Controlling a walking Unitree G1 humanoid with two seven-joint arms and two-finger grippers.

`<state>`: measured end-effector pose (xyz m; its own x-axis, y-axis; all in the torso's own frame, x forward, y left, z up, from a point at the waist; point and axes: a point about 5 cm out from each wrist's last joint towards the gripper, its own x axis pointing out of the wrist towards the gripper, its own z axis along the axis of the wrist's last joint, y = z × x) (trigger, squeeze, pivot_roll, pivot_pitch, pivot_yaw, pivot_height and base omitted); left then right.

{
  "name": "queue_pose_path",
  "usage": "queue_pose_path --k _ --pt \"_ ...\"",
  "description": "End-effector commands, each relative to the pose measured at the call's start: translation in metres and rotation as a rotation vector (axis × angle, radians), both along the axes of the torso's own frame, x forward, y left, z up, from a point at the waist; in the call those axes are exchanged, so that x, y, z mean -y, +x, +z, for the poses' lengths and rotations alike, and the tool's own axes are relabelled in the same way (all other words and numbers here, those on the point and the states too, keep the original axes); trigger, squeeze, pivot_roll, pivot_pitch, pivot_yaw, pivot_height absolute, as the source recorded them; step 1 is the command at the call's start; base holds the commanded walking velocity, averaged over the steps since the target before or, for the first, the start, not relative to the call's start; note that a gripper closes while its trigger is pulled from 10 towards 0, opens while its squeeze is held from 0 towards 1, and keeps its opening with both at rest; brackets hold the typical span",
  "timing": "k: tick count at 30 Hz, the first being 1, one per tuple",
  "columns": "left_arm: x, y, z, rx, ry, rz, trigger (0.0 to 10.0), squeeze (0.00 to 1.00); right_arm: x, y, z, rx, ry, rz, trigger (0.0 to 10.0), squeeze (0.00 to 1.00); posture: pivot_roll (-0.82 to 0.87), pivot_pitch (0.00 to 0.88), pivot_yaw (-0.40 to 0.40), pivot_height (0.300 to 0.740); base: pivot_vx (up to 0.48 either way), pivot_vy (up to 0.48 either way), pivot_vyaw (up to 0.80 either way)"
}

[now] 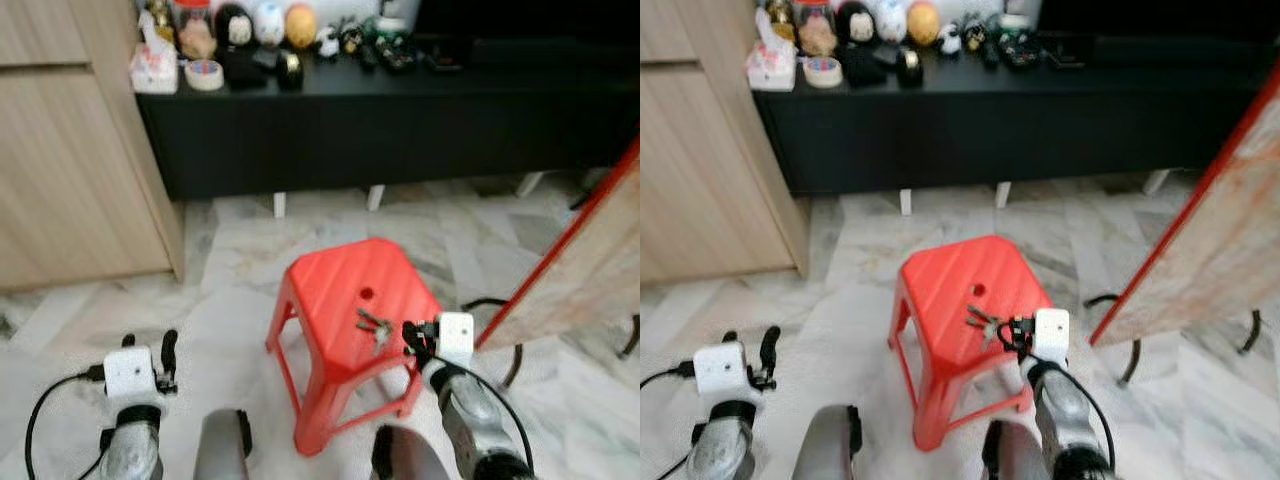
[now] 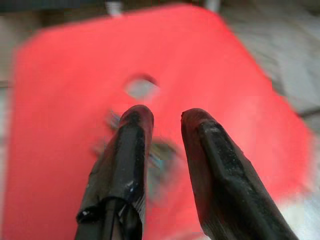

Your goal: Hang keys on a hook

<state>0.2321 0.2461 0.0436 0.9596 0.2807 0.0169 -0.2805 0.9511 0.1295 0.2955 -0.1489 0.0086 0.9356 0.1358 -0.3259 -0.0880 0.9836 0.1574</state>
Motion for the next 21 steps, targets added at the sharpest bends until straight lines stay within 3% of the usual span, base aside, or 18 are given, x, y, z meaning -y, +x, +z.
queue_pose_path --k 1,5,18,19,21 --pt "0.001 -0.001 0.0 -0.001 -0.012 0.008 10.0 0.0 0.003 0.001 0.002 0.021 0.005 -0.004 10.0 0.0 0.11 0.119 -0.118 0.561 0.356 0.0 0.0" --pt "0.002 -0.001 0.001 0.0 -0.014 0.01 10.0 0.0 0.004 0.001 0.003 0.028 0.019 -0.008 10.0 0.0 0.11 0.121 -0.118 0.561 0.322 0.0 0.0" --pt "0.001 -0.006 -0.003 -0.016 -0.017 0.019 10.0 0.0 0.004 -0.008 -0.004 0.007 0.04 -0.009 10.0 0.0 0.11 0.127 -0.12 0.561 0.0 0.0 0.0" --pt "0.001 -0.007 -0.003 -0.02 -0.016 0.019 10.0 0.0 0.005 -0.012 -0.007 0.001 0.059 0.001 10.0 1.0 0.1 0.133 -0.12 0.561 0.0 0.0 0.0" --pt "0.001 -0.007 -0.004 -0.023 -0.016 0.019 10.0 0.0 0.006 -0.016 -0.007 0.004 0.064 0.013 10.0 1.0 0.1 0.133 -0.12 0.561 0.0 0.0 0.0"
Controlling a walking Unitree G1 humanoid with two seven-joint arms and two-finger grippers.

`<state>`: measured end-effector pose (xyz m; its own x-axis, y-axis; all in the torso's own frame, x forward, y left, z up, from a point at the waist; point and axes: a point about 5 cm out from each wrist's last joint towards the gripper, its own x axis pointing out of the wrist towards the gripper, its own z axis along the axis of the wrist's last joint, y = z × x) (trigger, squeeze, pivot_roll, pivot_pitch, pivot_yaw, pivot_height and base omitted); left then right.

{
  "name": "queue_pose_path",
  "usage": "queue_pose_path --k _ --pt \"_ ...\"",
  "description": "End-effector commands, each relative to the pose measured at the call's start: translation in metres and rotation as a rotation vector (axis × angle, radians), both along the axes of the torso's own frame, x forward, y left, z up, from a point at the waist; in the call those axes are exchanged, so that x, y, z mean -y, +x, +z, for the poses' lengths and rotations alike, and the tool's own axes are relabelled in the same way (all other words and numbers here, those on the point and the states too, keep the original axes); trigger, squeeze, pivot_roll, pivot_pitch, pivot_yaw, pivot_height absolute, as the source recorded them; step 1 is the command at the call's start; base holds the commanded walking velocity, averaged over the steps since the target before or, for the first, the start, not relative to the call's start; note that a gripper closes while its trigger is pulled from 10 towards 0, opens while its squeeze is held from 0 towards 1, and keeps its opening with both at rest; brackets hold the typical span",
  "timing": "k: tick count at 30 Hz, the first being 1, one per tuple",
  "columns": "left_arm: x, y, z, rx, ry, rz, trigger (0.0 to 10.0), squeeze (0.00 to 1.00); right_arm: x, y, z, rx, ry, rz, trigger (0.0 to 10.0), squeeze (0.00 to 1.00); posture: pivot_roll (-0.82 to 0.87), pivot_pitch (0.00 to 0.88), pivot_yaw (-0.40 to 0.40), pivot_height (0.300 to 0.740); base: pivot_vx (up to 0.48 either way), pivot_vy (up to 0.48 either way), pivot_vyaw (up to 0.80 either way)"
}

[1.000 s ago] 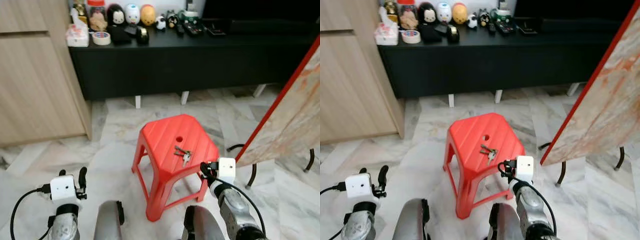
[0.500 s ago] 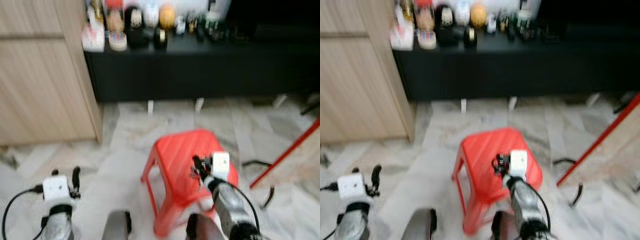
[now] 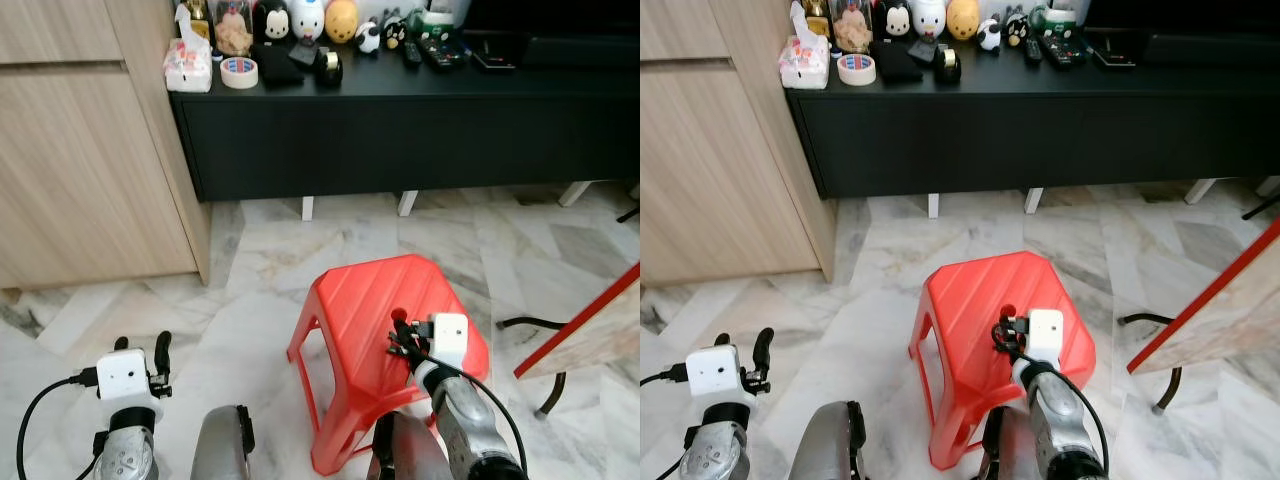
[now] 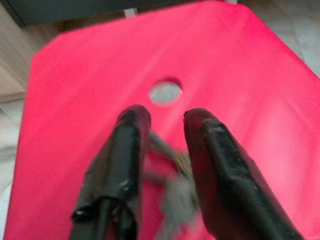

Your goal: Hang keys on a hook

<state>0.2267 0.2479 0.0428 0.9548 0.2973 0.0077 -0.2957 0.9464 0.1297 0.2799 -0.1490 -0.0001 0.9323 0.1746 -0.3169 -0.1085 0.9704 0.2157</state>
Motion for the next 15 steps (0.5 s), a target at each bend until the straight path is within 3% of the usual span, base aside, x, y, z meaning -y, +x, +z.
queue_pose_path --k 1,10,13,14,15 --pt "0.002 -0.001 -0.003 -0.014 -0.014 0.002 10.0 0.0 0.006 -0.001 0.002 0.006 0.005 -0.005 10.0 1.0 0.1 0.134 -0.121 0.561 0.0 0.0 0.0" --pt "0.002 -0.002 -0.005 -0.023 -0.015 0.006 10.0 0.0 0.011 -0.008 0.011 0.068 0.015 0.005 10.0 1.0 0.09 0.135 -0.122 0.561 0.0 0.0 0.0" --pt "0.002 -0.002 -0.006 -0.027 -0.015 0.005 10.0 0.0 0.01 -0.005 0.013 0.042 0.178 -0.07 10.0 1.0 0.09 0.134 -0.122 0.561 0.0 0.0 0.0" --pt "0.001 -0.002 -0.006 -0.028 -0.015 0.005 10.0 0.0 0.006 -0.004 0.015 0.029 0.297 -0.081 10.0 1.0 0.1 0.133 -0.122 0.561 0.0 0.0 0.0" --pt "0.001 -0.003 -0.006 -0.029 -0.014 0.006 10.0 0.0 0.003 -0.004 0.017 0.028 0.343 -0.076 10.0 1.0 0.1 0.131 -0.123 0.561 0.0 0.0 0.0"
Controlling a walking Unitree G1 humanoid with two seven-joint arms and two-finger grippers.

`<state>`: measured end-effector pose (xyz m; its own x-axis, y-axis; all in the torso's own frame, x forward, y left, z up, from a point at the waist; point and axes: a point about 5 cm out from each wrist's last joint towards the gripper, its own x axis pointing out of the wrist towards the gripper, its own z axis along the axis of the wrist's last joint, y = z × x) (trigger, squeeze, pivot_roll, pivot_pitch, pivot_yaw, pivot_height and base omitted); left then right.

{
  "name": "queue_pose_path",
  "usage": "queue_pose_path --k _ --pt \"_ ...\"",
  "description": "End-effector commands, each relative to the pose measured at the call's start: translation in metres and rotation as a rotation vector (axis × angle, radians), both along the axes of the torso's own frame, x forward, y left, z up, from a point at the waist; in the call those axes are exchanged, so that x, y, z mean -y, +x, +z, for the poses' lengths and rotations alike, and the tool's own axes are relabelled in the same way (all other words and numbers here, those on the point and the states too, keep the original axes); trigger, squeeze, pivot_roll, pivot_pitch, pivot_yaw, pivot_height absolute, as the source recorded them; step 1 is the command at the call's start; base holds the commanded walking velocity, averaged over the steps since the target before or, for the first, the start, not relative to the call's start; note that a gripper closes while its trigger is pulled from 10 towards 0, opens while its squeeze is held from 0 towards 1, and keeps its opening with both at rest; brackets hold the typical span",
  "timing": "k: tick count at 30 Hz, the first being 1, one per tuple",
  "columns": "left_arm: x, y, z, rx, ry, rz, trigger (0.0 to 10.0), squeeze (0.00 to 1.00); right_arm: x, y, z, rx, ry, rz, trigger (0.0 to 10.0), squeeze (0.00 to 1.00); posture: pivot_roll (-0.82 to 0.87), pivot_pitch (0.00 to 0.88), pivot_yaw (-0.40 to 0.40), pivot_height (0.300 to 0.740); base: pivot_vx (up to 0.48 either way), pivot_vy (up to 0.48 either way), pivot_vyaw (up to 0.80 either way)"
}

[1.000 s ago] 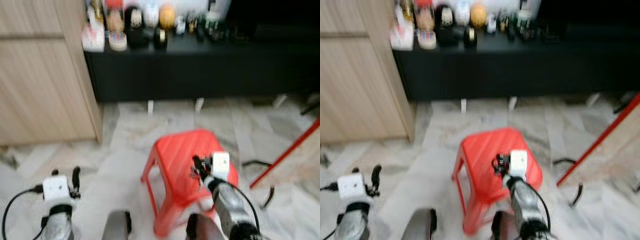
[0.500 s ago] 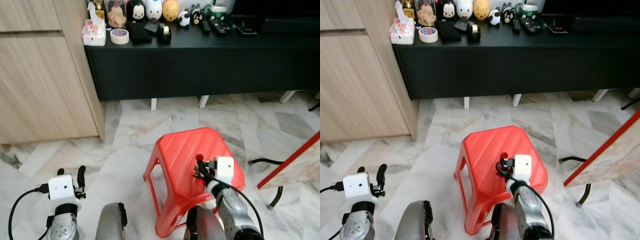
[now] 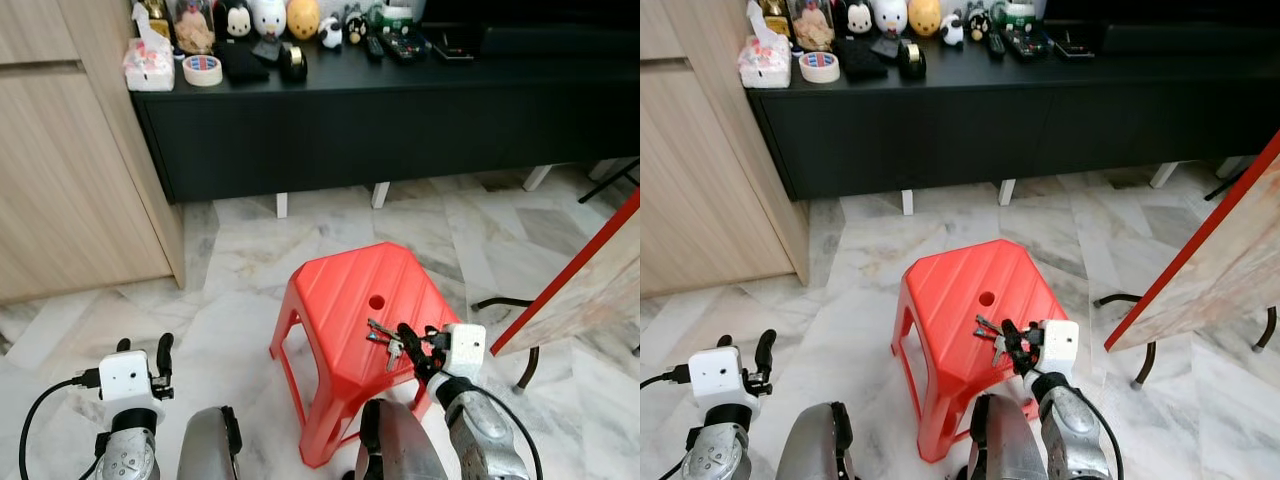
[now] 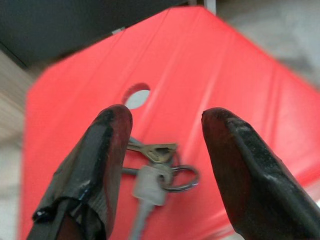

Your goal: Hang keys on a hook

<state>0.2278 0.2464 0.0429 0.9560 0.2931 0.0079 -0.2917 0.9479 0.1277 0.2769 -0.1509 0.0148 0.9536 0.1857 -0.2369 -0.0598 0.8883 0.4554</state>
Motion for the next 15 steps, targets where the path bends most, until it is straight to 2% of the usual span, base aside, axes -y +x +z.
queue_pose_path --k 1,2,5,6,10,12,15 --pt "0.0 -0.004 -0.006 -0.03 -0.012 0.01 10.0 0.0 0.002 -0.001 0.002 -0.005 0.084 -0.01 10.0 1.0 0.1 0.131 -0.123 0.561 0.0 0.0 0.0" --pt "-0.001 -0.004 -0.006 -0.031 -0.01 0.011 10.0 0.0 -0.002 -0.005 0.006 -0.003 0.15 0.002 10.0 1.0 0.1 0.131 -0.123 0.561 0.0 0.0 0.0" --pt "-0.003 -0.004 -0.006 -0.033 -0.008 0.015 10.0 0.0 -0.004 -0.012 0.008 -0.026 0.231 0.016 10.0 1.0 0.1 0.129 -0.123 0.561 0.0 0.0 0.0" --pt "-0.003 -0.005 -0.007 -0.033 -0.007 0.015 10.0 0.0 -0.004 -0.015 0.007 -0.035 0.256 0.027 10.0 0.0 0.1 0.129 -0.123 0.561 0.0 0.0 0.0" --pt "-0.003 -0.005 -0.007 -0.035 -0.007 0.015 10.0 0.0 -0.002 -0.02 0.005 -0.058 0.295 0.034 10.0 0.0 0.1 0.129 -0.123 0.561 0.0 0.0 0.0" --pt "-0.003 -0.005 -0.008 -0.041 -0.007 0.013 10.0 0.0 0.005 -0.03 -0.001 -0.116 0.341 0.011 10.0 0.0 0.1 0.125 -0.125 0.561 0.0 0.0 0.0" --pt "-0.003 -0.005 -0.009 -0.042 -0.006 0.015 10.0 0.0 0.01 -0.036 -0.001 -0.138 0.367 -0.019 10.0 0.0 0.1 0.123 -0.127 0.561 0.0 0.0 0.0"
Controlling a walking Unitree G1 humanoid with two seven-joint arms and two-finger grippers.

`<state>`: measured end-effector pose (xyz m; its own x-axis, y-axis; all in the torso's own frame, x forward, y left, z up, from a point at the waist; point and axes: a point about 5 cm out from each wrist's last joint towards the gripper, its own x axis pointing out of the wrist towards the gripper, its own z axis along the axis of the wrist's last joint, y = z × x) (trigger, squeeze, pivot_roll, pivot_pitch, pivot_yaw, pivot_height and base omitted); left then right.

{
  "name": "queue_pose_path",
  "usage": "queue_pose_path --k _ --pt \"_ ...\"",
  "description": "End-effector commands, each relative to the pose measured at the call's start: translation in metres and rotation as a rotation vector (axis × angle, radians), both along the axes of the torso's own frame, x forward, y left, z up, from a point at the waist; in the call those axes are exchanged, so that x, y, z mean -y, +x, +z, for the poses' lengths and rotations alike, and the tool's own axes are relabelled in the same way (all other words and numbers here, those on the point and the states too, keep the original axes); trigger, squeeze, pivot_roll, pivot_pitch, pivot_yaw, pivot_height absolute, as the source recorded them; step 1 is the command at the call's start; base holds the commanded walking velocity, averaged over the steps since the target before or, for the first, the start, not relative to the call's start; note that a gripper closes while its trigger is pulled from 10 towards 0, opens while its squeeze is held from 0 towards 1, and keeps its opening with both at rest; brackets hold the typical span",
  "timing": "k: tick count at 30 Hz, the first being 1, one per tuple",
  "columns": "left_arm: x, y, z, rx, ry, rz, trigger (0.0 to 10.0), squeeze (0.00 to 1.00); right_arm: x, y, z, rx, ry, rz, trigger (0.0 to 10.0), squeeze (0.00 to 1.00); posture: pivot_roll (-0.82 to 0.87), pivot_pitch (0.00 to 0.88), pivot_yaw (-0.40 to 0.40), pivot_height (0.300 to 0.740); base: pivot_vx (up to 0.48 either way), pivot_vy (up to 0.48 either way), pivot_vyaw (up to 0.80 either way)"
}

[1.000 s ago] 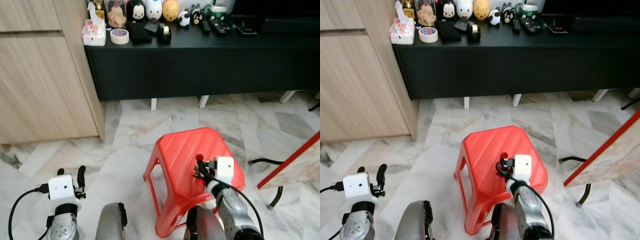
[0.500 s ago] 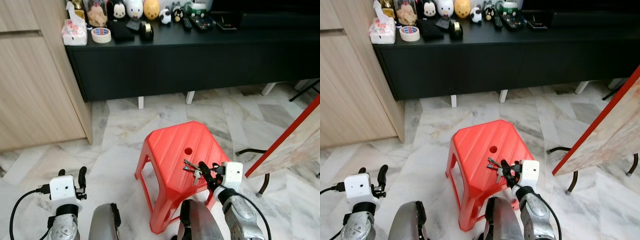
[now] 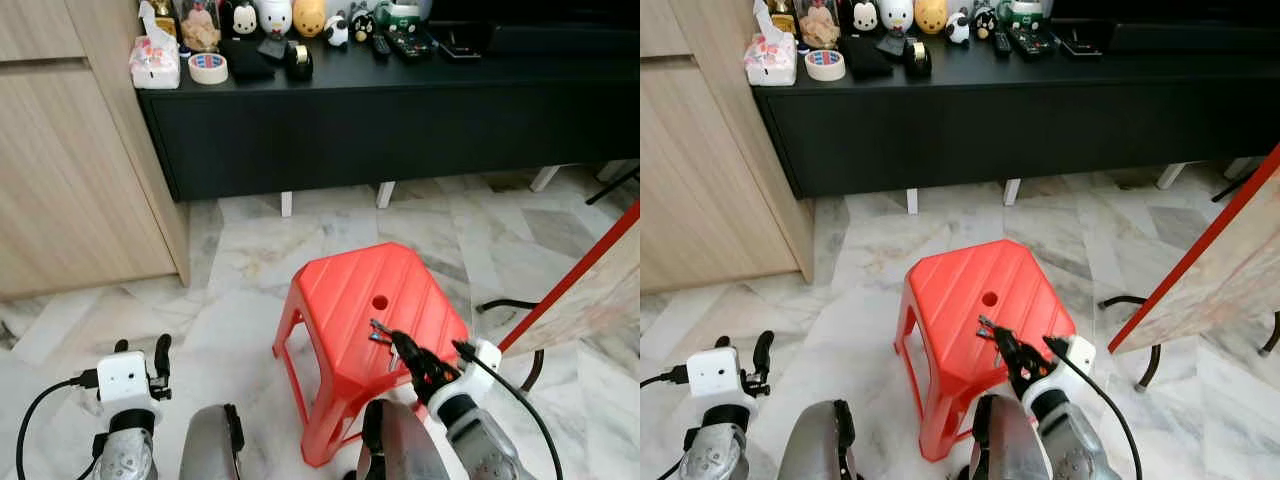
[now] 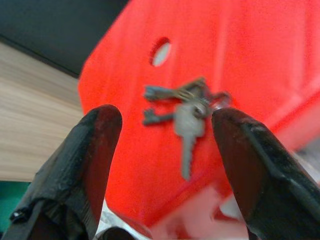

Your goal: Hang keys on a hook

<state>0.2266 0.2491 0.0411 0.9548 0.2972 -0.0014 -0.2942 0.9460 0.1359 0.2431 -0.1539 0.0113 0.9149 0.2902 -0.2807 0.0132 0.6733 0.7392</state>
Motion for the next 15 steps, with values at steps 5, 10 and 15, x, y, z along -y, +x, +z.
queue_pose_path --k 5,10,15 --pt "-0.001 -0.004 -0.007 -0.034 -0.008 0.01 10.0 0.0 0.014 -0.014 -0.001 -0.053 0.008 -0.034 10.0 0.0 0.1 0.121 -0.122 0.561 0.0 0.0 0.0" --pt "-0.001 -0.003 -0.007 -0.033 -0.006 0.008 10.0 0.0 0.015 -0.004 -0.001 -0.068 0.031 -0.074 10.0 0.0 0.09 0.12 -0.122 0.561 0.0 0.0 0.0" --pt "-0.002 -0.003 -0.006 -0.033 -0.001 0.014 10.0 0.0 0.015 0.005 -0.002 -0.089 0.016 -0.09 10.0 0.0 0.1 0.122 -0.123 0.561 0.0 0.0 0.0"
